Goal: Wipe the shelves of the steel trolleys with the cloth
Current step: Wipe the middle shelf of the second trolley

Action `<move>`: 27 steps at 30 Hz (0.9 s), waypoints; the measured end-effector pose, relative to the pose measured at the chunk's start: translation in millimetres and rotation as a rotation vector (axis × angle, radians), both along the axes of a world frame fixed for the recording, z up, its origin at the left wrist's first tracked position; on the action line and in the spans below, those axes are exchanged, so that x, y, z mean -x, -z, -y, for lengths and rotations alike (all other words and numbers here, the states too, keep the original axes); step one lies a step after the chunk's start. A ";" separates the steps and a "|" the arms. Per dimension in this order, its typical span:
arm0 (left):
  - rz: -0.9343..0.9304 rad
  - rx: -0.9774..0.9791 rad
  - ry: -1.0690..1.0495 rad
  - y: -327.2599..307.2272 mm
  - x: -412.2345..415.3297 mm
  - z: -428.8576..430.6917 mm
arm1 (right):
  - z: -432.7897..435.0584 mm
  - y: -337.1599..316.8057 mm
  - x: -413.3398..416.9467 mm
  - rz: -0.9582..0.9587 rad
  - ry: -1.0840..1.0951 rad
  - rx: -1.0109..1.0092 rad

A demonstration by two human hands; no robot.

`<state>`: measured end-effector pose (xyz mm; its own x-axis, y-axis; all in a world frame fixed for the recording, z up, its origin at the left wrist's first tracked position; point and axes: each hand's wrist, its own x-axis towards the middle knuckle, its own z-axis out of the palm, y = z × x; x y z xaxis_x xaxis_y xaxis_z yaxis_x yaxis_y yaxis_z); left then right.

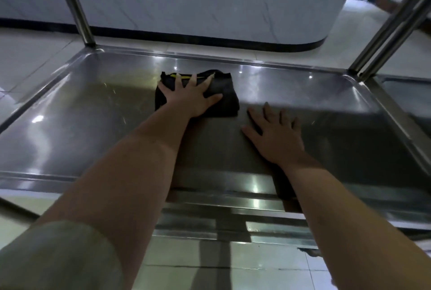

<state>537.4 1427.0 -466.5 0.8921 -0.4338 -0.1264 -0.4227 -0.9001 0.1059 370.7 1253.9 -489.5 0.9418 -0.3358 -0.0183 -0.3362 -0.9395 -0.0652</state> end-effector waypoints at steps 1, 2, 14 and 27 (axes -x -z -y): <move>0.002 -0.012 0.008 -0.4 -2.5 4.6 | 2.0 0.5 -0.6 0.008 0.002 -0.001; 0.005 -0.040 0.025 -0.9 -1.3 6.6 | 4.1 0.9 -1.5 0.010 0.004 -0.003; -0.061 -0.043 0.236 11.5 151.1 -92.0 | 0.6 -1.0 3.8 -0.004 0.007 -0.010; 0.019 -0.061 0.159 6.6 5.4 46.7 | 3.3 5.8 2.8 0.038 0.033 0.003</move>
